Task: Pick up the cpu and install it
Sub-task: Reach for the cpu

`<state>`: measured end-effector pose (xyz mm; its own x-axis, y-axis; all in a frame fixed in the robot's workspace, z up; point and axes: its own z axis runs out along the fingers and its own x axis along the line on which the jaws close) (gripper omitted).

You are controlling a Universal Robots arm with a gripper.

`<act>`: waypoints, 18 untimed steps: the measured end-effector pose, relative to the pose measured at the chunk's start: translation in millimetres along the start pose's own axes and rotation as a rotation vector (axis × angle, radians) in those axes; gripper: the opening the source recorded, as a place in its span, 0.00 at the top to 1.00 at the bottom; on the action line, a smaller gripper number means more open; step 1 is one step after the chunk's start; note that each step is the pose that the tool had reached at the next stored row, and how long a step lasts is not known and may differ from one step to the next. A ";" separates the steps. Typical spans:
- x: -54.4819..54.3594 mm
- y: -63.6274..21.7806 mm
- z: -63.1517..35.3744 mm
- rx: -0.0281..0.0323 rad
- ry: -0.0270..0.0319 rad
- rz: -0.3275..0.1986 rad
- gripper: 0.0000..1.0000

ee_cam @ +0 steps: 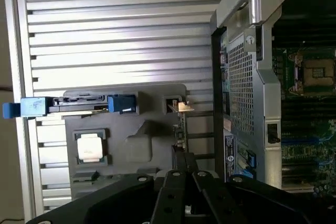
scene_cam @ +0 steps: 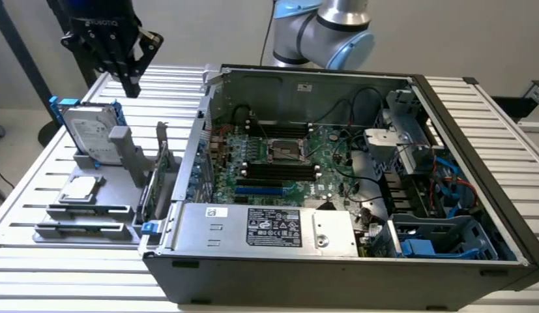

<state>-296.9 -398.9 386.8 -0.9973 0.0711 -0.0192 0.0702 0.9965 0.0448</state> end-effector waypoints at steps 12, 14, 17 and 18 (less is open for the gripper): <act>54.4 -4.7 5.6 0.0057 -0.0004 0.000 0.89; 63.4 -5.4 7.0 0.0064 -0.0005 0.000 0.89; 77.2 -6.5 9.9 0.0083 -0.0006 0.000 0.89; 81.7 -6.9 11.0 0.0089 -0.0007 0.000 0.89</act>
<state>-378.6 -399.5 373.9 -0.9973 0.0709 -0.0200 0.0702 0.9969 0.0359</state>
